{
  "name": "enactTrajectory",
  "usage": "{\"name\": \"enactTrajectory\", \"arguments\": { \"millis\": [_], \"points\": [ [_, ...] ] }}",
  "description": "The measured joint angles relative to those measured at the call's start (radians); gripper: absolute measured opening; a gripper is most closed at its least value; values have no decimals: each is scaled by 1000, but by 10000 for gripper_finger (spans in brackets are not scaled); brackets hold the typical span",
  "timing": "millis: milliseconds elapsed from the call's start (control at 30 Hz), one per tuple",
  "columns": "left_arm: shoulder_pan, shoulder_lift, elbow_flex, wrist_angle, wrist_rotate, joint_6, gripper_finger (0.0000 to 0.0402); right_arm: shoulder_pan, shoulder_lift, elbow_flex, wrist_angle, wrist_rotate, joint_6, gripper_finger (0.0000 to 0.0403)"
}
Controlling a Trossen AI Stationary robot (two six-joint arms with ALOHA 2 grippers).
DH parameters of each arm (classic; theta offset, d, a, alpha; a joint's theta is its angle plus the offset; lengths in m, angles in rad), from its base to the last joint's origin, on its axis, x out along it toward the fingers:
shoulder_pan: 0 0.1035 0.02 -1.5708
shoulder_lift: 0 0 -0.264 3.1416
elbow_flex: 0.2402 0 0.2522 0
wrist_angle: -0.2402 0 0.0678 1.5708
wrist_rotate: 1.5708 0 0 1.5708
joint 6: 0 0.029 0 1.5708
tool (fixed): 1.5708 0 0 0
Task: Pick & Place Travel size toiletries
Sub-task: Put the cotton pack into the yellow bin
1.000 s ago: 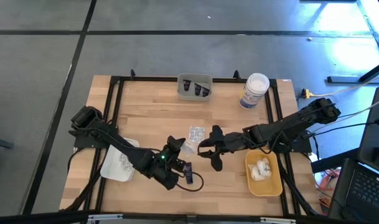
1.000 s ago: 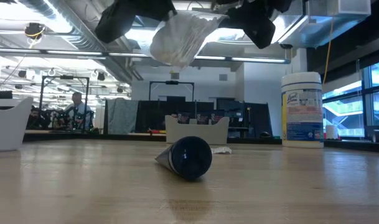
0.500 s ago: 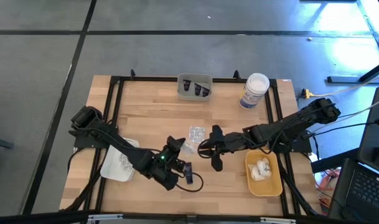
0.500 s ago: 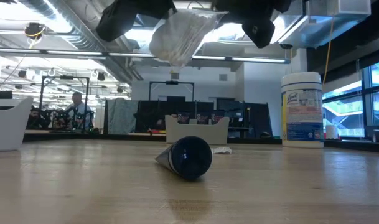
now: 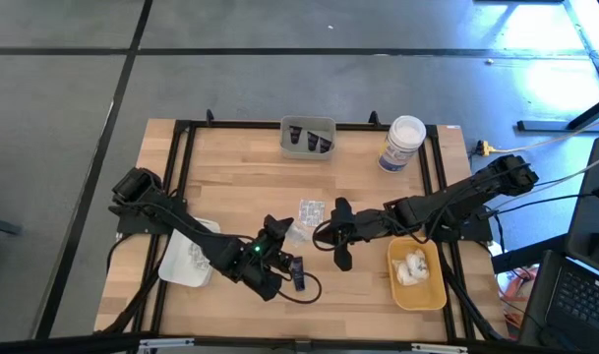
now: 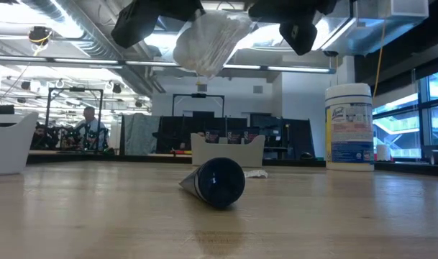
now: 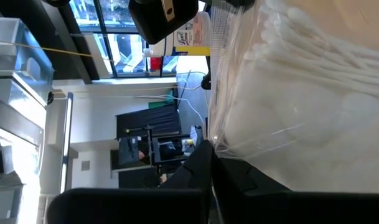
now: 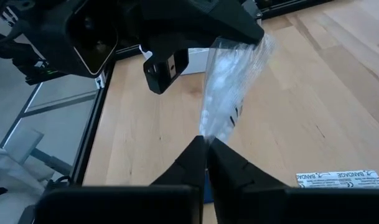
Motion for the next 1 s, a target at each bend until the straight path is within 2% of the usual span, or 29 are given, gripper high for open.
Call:
{"name": "enactTrajectory", "arguments": {
  "millis": [167, 400, 567, 700, 1000],
  "points": [
    [0, 0, 0, 0, 1, 0, 2, 0, 0, 0, 0, 0, -3, 6],
    [0, 0, 0, 0, 2, 0, 3, 0, 0, 0, 0, 0, -4, 14],
    [0, 0, 0, 0, 34, -6, 11, 0, 0, 0, 0, -3, -4, 6],
    [0, 0, 0, 0, 96, -19, 35, 0, 0, 0, 0, -4, -4, 4],
    [-3, 0, 0, -19, 99, -40, 110, 1, 0, 0, -4, -52, 0, 3]
  ]
}}
